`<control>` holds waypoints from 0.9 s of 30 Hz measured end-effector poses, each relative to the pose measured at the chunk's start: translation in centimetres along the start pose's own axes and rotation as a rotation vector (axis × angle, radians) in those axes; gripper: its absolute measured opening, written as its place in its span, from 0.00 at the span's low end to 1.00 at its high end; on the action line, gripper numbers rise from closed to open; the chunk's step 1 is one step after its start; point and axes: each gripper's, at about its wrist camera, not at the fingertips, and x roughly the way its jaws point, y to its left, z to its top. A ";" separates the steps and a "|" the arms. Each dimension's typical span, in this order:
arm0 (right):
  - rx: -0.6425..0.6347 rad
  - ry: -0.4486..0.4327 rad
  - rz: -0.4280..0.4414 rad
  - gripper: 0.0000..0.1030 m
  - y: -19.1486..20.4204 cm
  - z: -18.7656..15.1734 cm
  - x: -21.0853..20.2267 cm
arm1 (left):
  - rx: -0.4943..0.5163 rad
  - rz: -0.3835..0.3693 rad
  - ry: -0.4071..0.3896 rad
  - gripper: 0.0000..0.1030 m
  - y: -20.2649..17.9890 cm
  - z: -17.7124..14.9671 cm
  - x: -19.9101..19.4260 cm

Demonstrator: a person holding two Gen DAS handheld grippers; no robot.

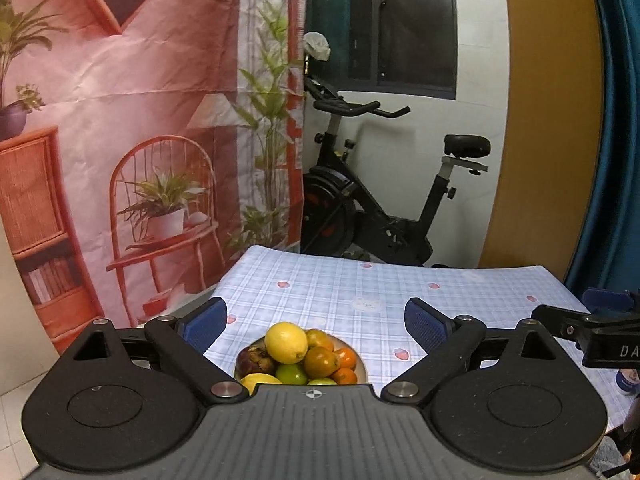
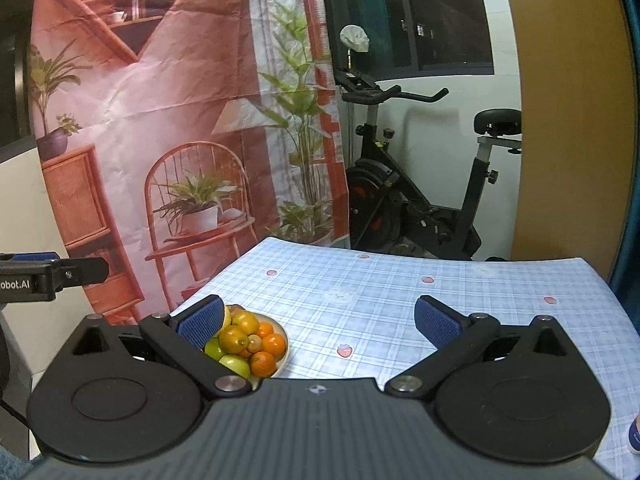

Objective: Organize fruits

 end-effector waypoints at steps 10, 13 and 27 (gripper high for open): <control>0.003 -0.005 -0.010 1.00 -0.1 0.0 0.2 | 0.012 -0.006 0.001 0.94 -0.4 -0.3 0.2; 0.006 -0.005 -0.016 1.00 -0.1 -0.1 0.2 | 0.016 -0.009 -0.001 0.94 -0.5 -0.5 0.1; -0.002 -0.001 -0.020 1.00 0.2 -0.4 0.0 | 0.003 -0.038 -0.011 0.94 0.0 -0.7 0.1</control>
